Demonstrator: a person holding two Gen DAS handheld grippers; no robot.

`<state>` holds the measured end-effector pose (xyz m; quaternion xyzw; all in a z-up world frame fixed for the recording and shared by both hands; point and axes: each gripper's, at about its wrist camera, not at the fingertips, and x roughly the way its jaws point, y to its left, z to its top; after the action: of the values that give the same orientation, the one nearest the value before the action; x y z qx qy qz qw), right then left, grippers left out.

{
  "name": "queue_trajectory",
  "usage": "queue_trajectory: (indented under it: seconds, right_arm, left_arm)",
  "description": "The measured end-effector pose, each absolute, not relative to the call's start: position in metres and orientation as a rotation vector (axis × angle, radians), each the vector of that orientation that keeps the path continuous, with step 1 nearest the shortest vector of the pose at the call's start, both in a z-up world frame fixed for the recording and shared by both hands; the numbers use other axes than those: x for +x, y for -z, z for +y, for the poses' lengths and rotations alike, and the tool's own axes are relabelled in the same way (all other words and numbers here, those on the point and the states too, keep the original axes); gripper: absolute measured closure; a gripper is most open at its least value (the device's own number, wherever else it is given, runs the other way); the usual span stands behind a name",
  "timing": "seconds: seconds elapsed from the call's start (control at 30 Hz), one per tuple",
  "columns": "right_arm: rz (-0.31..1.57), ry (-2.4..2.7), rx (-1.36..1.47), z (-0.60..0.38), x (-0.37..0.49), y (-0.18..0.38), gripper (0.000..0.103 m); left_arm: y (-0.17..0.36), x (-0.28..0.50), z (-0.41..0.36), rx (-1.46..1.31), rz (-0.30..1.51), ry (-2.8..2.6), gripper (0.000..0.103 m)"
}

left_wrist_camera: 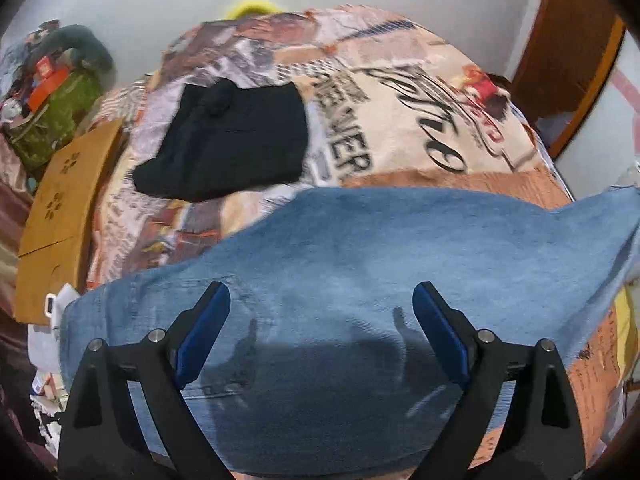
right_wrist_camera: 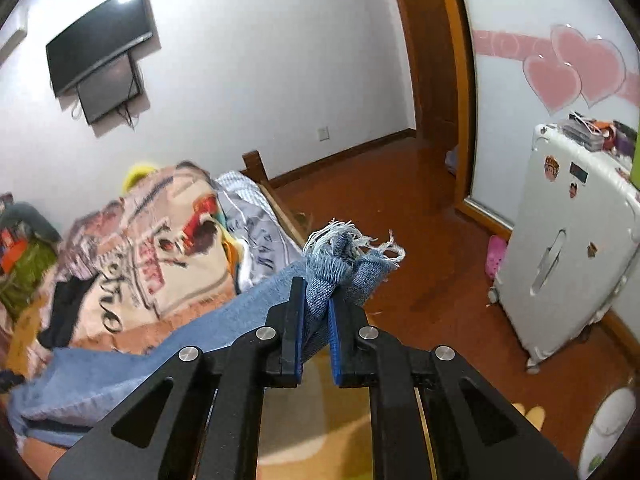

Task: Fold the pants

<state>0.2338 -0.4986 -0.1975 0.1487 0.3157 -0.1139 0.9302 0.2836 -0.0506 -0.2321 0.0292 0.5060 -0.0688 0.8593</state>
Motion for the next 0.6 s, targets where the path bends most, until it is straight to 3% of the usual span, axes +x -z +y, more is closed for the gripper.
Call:
queue_trajectory:
  seconds: [0.17, 0.3, 0.37, 0.5, 0.57, 0.6]
  right_arm:
    - [0.812, 0.272, 0.365, -0.516, 0.236, 0.261, 0.094]
    - [0.887, 0.284, 0.381, -0.521, 0.230, 0.279, 0.092]
    - [0.891, 0.319, 0.368, -0.523, 0.227, 0.272, 0.079]
    - [0.880, 0.362, 0.395, -0.535, 0.217, 0.254, 0.070]
    - [0.861, 0.341, 0.449, -0.538, 0.208, 0.244, 0.053]
    - [0.847, 0.326, 0.466, -0.537, 0.202, 0.239, 0.050]
  left_arm:
    - [0.255, 0.278, -0.080, 0.143, 1.123, 0.187, 0.009]
    - [0.256, 0.276, -0.083, 0.143, 1.124, 0.193, 0.009]
    - [0.257, 0.277, -0.083, 0.110, 1.146, 0.212, 0.009]
    - [0.258, 0.275, -0.089, 0.079, 1.161, 0.250, 0.009]
    - [0.257, 0.274, -0.096, 0.098, 1.152, 0.255, 0.009]
    - [0.256, 0.273, -0.099, 0.107, 1.150, 0.261, 0.009]
